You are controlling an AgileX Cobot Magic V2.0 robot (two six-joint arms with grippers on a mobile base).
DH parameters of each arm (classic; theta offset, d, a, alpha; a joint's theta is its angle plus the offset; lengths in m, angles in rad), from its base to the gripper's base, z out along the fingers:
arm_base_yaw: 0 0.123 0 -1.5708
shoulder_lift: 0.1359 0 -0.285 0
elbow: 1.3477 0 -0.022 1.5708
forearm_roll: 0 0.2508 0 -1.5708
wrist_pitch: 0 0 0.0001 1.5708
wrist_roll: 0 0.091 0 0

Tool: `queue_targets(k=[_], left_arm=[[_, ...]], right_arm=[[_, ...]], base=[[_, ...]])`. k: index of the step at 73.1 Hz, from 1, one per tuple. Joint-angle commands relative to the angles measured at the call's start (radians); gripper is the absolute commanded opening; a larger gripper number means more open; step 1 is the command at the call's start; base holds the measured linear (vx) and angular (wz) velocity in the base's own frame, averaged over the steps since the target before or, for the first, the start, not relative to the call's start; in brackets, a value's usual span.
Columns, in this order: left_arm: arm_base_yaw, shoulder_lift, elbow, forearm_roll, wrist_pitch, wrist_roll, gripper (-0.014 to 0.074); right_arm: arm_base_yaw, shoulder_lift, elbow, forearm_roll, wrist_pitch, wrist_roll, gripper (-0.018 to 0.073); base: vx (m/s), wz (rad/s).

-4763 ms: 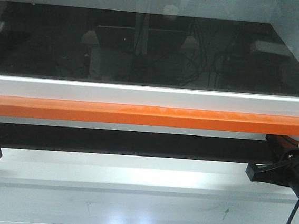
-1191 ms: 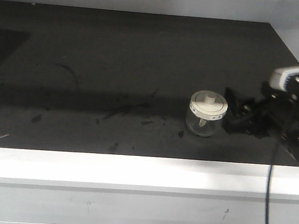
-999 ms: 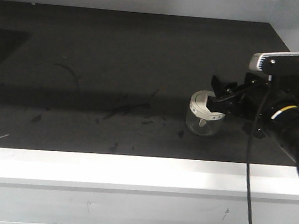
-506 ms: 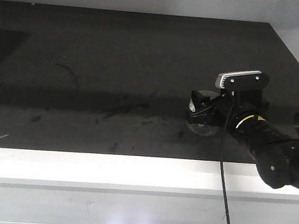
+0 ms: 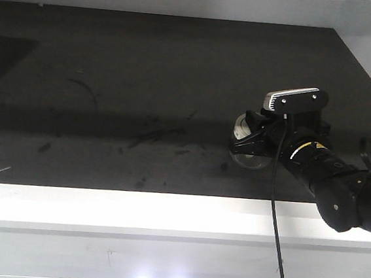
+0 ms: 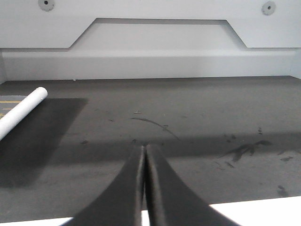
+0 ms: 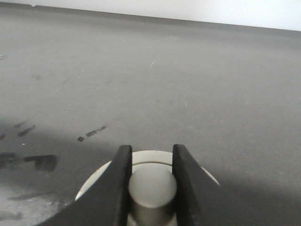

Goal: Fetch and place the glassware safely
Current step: 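Move the right gripper over the white-lidded glass jar, then close the right gripper on the jar lid and lift it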

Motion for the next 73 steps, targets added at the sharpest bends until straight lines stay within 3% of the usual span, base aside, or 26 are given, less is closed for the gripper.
queue_targets(k=[1,31,51,62,73], left_arm=[[-0.008,0.009,-0.021,-0.008,-0.077,-0.009,-0.0007],[-0.008,0.009,-0.021,-0.008,-0.077,-0.009,-0.0007],[-0.008,0.009,-0.021,-0.008,-0.077,-0.009,-0.0007],[-0.008,0.009,-0.021,-0.008,-0.077,-0.009,-0.0007],[-0.008,0.009,-0.021,-0.008,-0.077,-0.009,-0.0007]], right_arm=[[-0.001,-0.071,-0.02,-0.027,-0.019,-0.007,-0.0007],[-0.001,-0.316,-0.011,-0.027,0.04,-0.002,-0.0001],[-0.001,-0.498,0.127,-0.081,0.112,0.007,-0.0001],[0.0,-0.615,0.211,-0.202,0.162,0.17,-0.0001],[0.0,-0.7,0.263,-0.514,0.174,0.47,-0.0001]], base=[[0.0,0.0],[0.0,0.0],[0.0,0.0],[0.0,0.0],[0.0,0.0]])
